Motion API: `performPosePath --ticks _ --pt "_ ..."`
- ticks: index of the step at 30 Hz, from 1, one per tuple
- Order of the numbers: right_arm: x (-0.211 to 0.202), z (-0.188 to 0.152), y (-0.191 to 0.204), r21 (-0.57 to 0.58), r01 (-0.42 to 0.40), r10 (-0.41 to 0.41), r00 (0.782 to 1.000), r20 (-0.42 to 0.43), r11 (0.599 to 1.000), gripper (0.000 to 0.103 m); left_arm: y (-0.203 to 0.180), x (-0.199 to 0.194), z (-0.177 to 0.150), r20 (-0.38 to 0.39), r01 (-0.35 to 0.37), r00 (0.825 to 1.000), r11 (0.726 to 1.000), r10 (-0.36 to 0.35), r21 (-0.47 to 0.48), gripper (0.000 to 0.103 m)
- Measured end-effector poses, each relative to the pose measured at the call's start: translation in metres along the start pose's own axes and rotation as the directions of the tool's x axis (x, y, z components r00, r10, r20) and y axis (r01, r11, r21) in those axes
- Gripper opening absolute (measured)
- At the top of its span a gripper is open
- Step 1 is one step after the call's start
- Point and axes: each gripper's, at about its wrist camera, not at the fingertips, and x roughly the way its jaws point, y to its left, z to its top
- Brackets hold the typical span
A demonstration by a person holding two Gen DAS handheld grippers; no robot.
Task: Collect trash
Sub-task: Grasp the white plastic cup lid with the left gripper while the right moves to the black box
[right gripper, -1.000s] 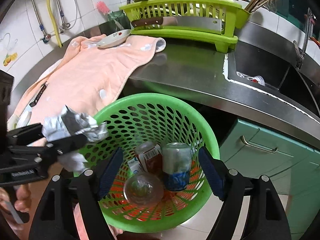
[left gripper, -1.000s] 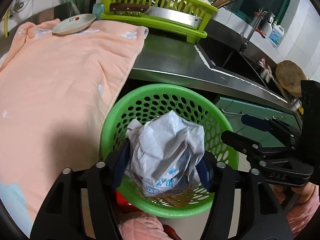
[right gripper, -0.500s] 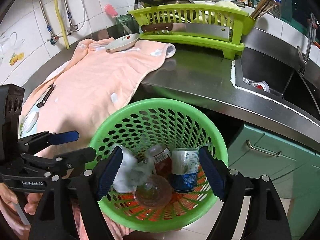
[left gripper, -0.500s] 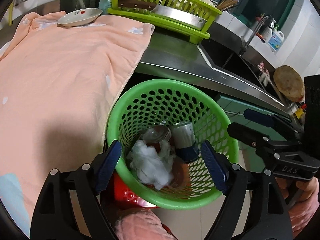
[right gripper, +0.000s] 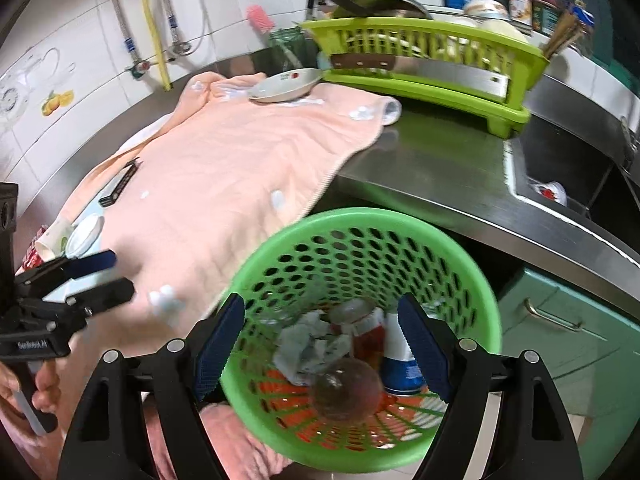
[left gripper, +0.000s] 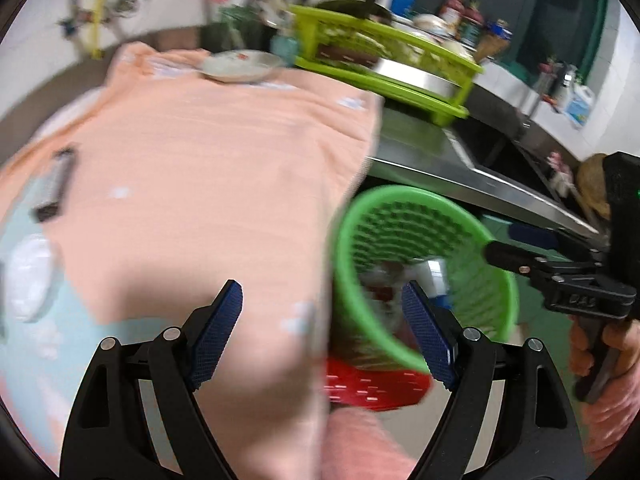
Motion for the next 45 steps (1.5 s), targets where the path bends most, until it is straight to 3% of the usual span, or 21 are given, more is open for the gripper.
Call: performPosePath --ticks 5,8,17,27,40,45 --pt "0.009 0.008 0.029 -0.035 -0.044 0.043 0.999 -0.008 0.998 0.076 0.049 -0.024 0.0 0.032 -0.154 0.987 0.988 0.155 -0.015 0.081" --pt "0.014 0.015 0.051 -0.066 -0.074 0.073 0.997 -0.013 0.995 0.077 0.084 -0.037 0.0 0.039 -0.232 0.972 0.972 0.234 -0.048 0.087" --pt "0.026 0.037 0.115 -0.155 -0.161 0.159 0.987 -0.021 0.975 0.083 0.163 -0.046 0.001 0.02 -0.318 0.946 0.942 0.322 -0.11 0.098" --pt "0.057 0.061 0.169 -0.231 -0.232 0.224 0.973 -0.062 0.945 0.084 0.201 -0.016 0.005 -0.024 -0.313 0.95 0.946 0.312 -0.081 0.098" --pt "0.1 0.089 0.214 -0.295 -0.265 0.242 0.964 -0.113 0.918 0.084 0.216 0.006 0.012 -0.059 -0.277 0.959 0.961 0.276 -0.007 0.096" --pt "0.118 0.102 0.23 -0.295 -0.291 0.258 0.955 -0.146 0.91 0.084 0.22 0.012 0.012 -0.089 -0.258 0.962 0.966 0.259 0.026 0.081"
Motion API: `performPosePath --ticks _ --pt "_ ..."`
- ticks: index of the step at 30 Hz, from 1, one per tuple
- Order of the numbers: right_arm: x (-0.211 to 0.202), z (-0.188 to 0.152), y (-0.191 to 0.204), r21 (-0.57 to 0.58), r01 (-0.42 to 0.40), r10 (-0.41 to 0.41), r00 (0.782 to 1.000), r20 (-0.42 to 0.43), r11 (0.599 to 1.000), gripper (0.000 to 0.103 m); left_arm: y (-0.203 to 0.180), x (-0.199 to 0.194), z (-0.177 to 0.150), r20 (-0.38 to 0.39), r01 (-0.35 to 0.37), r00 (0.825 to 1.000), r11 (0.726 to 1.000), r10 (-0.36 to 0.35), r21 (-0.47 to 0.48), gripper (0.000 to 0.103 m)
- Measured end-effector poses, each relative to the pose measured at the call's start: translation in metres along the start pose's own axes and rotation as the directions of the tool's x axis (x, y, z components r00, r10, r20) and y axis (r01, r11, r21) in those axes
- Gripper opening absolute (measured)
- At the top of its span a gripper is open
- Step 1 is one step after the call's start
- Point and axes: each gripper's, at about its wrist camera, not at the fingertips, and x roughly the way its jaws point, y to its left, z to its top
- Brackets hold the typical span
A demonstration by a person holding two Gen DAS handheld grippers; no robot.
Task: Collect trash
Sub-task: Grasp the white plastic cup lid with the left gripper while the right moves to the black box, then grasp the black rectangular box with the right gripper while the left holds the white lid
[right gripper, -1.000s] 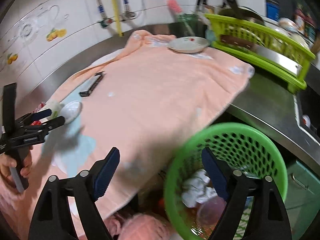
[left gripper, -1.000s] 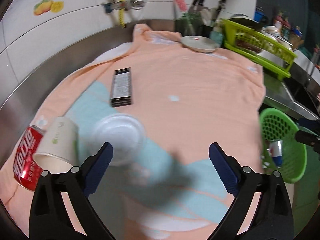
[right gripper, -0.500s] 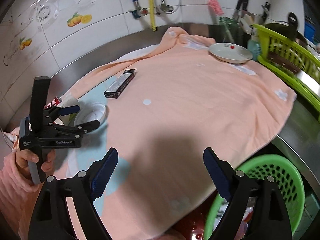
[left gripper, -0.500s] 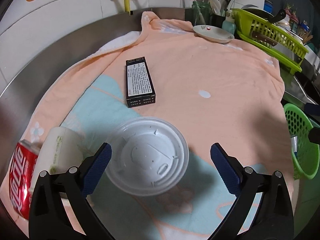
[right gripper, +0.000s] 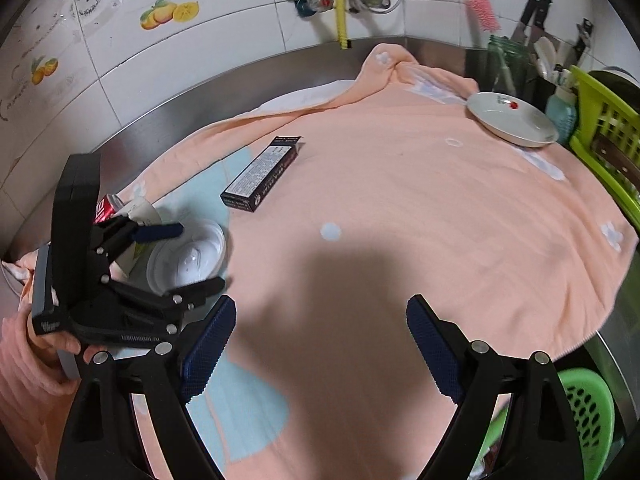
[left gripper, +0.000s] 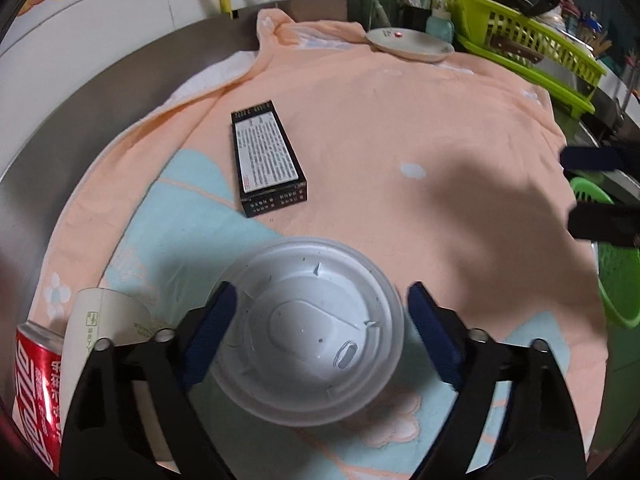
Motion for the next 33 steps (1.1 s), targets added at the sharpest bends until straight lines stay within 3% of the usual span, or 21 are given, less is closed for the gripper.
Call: performPosePath --ticks 7,9,20,24,30,33 --pt "0.03 0.029 0.006 0.033 -0.03 0.031 0.999 -0.037 0.999 0.084 0.002 0.002 -0.004 0.006 0.029 1.0 1.0 -0.029 0.013 0.071" --pt "0.039 0.039 0.01 0.037 -0.035 0.037 0.998 -0.043 0.999 0.084 0.001 -0.002 -0.006 0.024 0.036 0.999 0.999 -0.036 0.021 0.059" --pt "0.091 0.085 0.029 0.057 -0.034 0.039 0.996 -0.079 0.998 0.083 0.007 -0.021 -0.021 0.05 0.084 0.995 0.996 -0.083 -0.011 0.056" --pt "0.108 0.1 0.032 0.085 -0.05 0.058 0.994 -0.092 0.995 0.079 0.003 -0.033 -0.028 0.056 0.112 0.992 0.994 -0.111 -0.003 0.033" --pt "0.139 0.124 0.042 0.14 -0.074 0.091 0.988 -0.123 0.987 0.075 0.001 -0.038 -0.043 0.049 0.129 0.991 0.991 -0.128 -0.026 0.032" --pt "0.156 0.13 0.051 0.142 -0.044 0.065 0.987 -0.146 0.989 0.074 0.008 -0.044 -0.047 0.074 0.135 0.989 0.989 -0.131 -0.054 0.033"
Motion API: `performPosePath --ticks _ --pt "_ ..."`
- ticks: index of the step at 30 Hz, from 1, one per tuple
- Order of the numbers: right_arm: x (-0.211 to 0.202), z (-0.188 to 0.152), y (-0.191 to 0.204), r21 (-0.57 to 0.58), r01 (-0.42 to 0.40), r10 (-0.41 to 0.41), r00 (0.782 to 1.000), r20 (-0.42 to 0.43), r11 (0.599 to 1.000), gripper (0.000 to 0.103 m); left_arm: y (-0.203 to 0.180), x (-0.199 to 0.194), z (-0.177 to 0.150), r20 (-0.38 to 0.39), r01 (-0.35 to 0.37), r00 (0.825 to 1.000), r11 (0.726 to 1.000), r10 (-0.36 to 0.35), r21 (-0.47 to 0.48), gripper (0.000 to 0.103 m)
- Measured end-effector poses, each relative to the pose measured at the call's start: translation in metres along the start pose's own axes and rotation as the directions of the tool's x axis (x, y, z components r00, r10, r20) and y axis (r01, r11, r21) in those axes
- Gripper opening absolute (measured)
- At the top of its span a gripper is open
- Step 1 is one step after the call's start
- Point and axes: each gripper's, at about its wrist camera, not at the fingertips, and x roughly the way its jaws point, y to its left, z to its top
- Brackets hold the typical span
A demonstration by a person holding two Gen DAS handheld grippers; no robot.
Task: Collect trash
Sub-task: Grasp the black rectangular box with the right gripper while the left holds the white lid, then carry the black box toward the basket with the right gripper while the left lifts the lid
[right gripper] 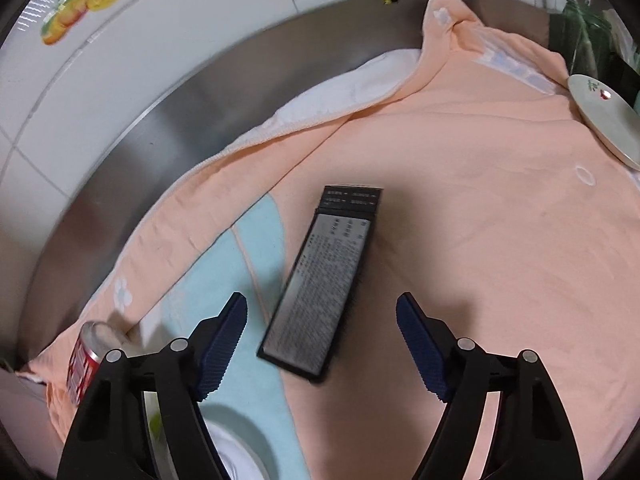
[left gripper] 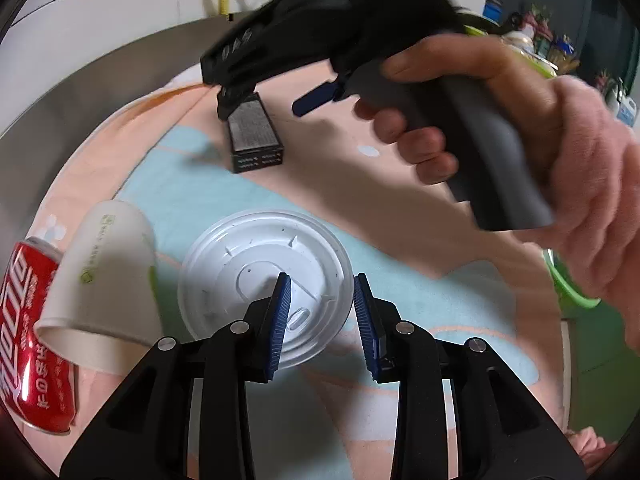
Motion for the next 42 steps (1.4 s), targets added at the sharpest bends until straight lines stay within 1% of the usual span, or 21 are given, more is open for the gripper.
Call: performPosePath --ticks 1,2,4,5,6,7,8,9,10,11,13,15,17,23,25,27,29,32,35,39,42 --pt "0.006 0.002 0.002 0.004 0.007 -0.007 1.0 -0.009 1.0 0.072 0.001 -0.002 0.0 0.006 0.0 1.0 1.0 0.0 0.002 0.033" --pt "0.01 0.003 0.003 0.006 0.009 -0.009 1.0 -0.015 1.0 0.071 0.002 -0.004 0.0 0.009 -0.001 1.0 1.0 0.001 0.003 0.035" --pt "0.019 0.005 0.006 0.018 0.03 -0.029 0.999 -0.028 0.999 0.069 0.003 -0.007 0.0 0.019 -0.006 1.0 1.0 0.006 -0.003 0.044" --pt "0.025 0.006 0.006 0.023 0.036 -0.035 0.999 -0.037 0.999 0.068 0.006 -0.009 0.001 0.031 -0.008 0.999 1.0 0.009 -0.01 0.053" --pt "0.026 0.007 0.007 0.019 0.048 -0.047 0.998 -0.035 0.999 0.067 0.004 -0.011 0.001 0.041 -0.013 0.999 1.0 0.013 -0.015 0.06" --pt "0.027 0.007 0.01 0.003 0.072 -0.072 0.997 -0.031 0.997 0.063 0.005 -0.012 0.002 0.051 -0.011 0.999 1.0 0.012 -0.02 0.063" --pt "0.028 0.008 0.013 -0.013 0.096 -0.096 0.995 -0.034 0.995 0.062 0.006 -0.013 0.002 0.055 -0.012 0.998 1.0 0.013 -0.025 0.069" --pt "0.029 0.008 0.016 -0.033 0.113 -0.114 0.993 -0.035 0.993 0.058 0.007 -0.012 0.003 0.055 -0.018 0.998 0.999 0.02 -0.03 0.072" --pt "0.029 0.007 0.017 -0.045 0.125 -0.127 0.991 -0.034 0.991 0.051 0.009 -0.012 0.004 0.052 -0.024 0.998 0.999 0.026 -0.038 0.072" --pt "0.028 0.006 0.017 -0.058 0.14 -0.142 0.989 -0.031 0.988 0.05 0.009 -0.01 0.004 0.048 -0.025 0.999 0.999 0.027 -0.045 0.073" --pt "0.025 0.003 0.015 -0.065 0.136 -0.138 0.99 -0.027 0.989 0.048 0.011 -0.009 0.005 0.044 -0.029 0.999 0.998 0.031 -0.061 0.079" --pt "0.02 -0.002 0.011 -0.061 0.127 -0.129 0.992 -0.019 0.99 0.046 0.013 -0.006 0.008 0.039 -0.037 0.998 0.997 0.039 -0.062 0.089" --pt "0.01 -0.008 0.006 -0.066 0.116 -0.117 0.993 -0.007 0.991 0.046 0.012 -0.002 0.01 0.028 -0.055 0.998 0.997 0.057 -0.048 0.093" --pt "-0.024 -0.025 -0.008 -0.093 0.095 -0.092 0.995 0.032 0.991 0.045 0.011 0.011 0.014 -0.013 -0.103 0.995 0.995 0.103 -0.009 0.098" --pt "-0.036 -0.032 -0.013 -0.104 0.088 -0.085 0.996 0.042 0.991 0.045 0.014 0.016 0.013 -0.037 -0.105 0.994 0.995 0.105 0.001 0.098" --pt "-0.049 -0.041 -0.017 -0.117 0.089 -0.083 0.995 0.056 0.989 0.045 0.016 0.022 0.015 -0.055 -0.122 0.991 0.993 0.122 0.006 0.098" --pt "-0.061 -0.051 -0.018 -0.123 0.085 -0.078 0.995 0.063 0.989 0.045 0.02 0.026 0.017 -0.07 -0.123 0.99 0.992 0.123 -0.004 0.098" --pt "-0.075 -0.065 -0.026 -0.128 0.077 -0.068 0.995 0.07 0.989 0.045 0.025 0.035 0.018 -0.106 -0.109 0.989 0.994 0.106 -0.026 0.098" --pt "-0.091 -0.082 -0.034 -0.135 0.069 -0.059 0.995 0.079 0.988 0.045 0.026 0.037 0.018 -0.104 -0.116 0.988 0.993 0.112 -0.032 0.098" --pt "-0.111 -0.103 -0.042 -0.131 0.057 -0.045 0.995 0.092 0.99 0.045 0.028 0.036 0.016 -0.101 -0.101 0.99 0.994 0.096 -0.042 0.098" --pt "-0.126 -0.122 -0.05 -0.116 0.049 -0.037 0.994 0.105 0.992 0.045 0.029 0.035 0.015 -0.091 -0.097 0.992 0.994 0.092 -0.048 0.095"
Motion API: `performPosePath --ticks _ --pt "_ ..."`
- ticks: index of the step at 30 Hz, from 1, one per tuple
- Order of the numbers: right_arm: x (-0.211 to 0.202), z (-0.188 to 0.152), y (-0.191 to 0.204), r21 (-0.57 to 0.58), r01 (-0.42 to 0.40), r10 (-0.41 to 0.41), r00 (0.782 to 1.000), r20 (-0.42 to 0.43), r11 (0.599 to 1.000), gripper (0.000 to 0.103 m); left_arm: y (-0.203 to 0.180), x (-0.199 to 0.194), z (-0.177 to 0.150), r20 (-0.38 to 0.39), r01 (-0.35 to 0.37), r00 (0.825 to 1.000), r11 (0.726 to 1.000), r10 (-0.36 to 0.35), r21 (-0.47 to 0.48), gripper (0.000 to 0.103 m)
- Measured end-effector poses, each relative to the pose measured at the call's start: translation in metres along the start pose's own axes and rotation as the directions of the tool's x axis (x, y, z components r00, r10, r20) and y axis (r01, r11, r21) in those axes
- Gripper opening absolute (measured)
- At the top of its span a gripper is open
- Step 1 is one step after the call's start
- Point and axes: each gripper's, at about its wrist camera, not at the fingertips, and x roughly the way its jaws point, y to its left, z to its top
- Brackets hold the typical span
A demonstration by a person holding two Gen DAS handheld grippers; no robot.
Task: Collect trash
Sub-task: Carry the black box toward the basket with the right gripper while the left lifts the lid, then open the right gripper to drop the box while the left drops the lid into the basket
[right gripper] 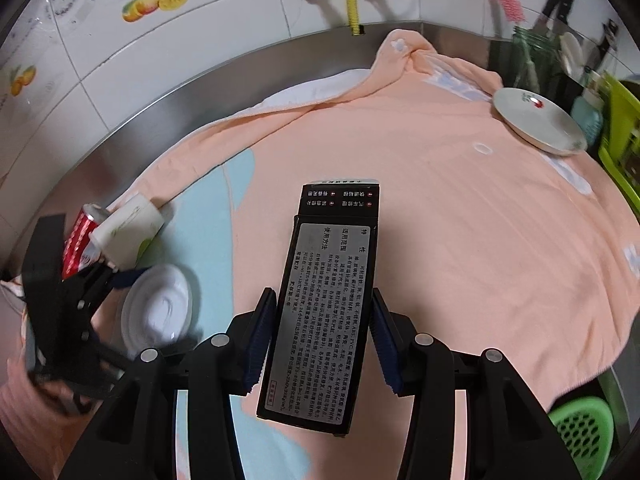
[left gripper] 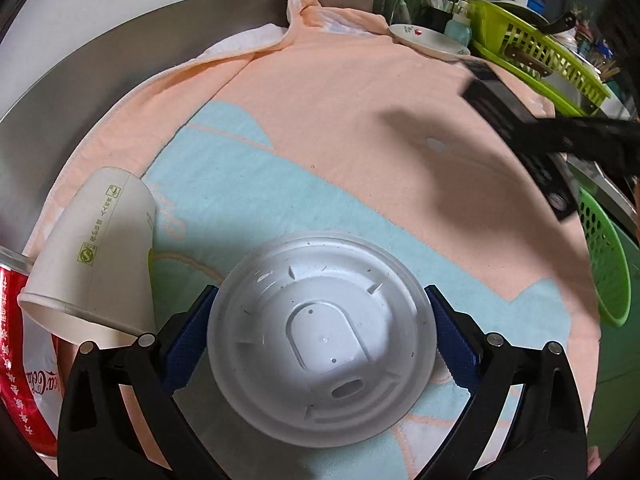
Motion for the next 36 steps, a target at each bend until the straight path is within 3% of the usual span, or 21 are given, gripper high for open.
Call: performPosePath --ticks 7,18,27,34,36 --pt "-0.04 -0.039 -0.02 0.035 0.009 -0.01 0.999 0.044 0.999 0.045 -0.008 -0.014 -0.011 0.032 -0.011 0.999 1.0 0.011 -0.004 0.092" --pt "-0.092 -0.126 -0.113 0.185 0.202 -0.21 0.978 0.021 0.962 0.045 -0.064 -0.058 -0.021 0.117 0.058 0.991 0.997 -0.065 0.059 0.092" --pt "-0.108 -0.19 -0.187 0.292 0.352 -0.347 0.935 -0.07 0.889 0.045 -0.145 -0.072 -0.014 0.145 0.16 0.972 0.974 -0.184 0.161 0.092" --pt "-0.11 -0.215 -0.219 0.352 0.355 -0.339 0.935 -0.108 0.866 0.047 -0.219 -0.062 -0.008 0.118 0.238 0.955 0.941 -0.272 0.24 0.092" --pt "-0.112 -0.218 -0.221 0.359 0.353 -0.338 0.935 -0.106 0.864 0.054 -0.236 -0.057 -0.006 0.103 0.26 0.95 0.932 -0.293 0.253 0.092"
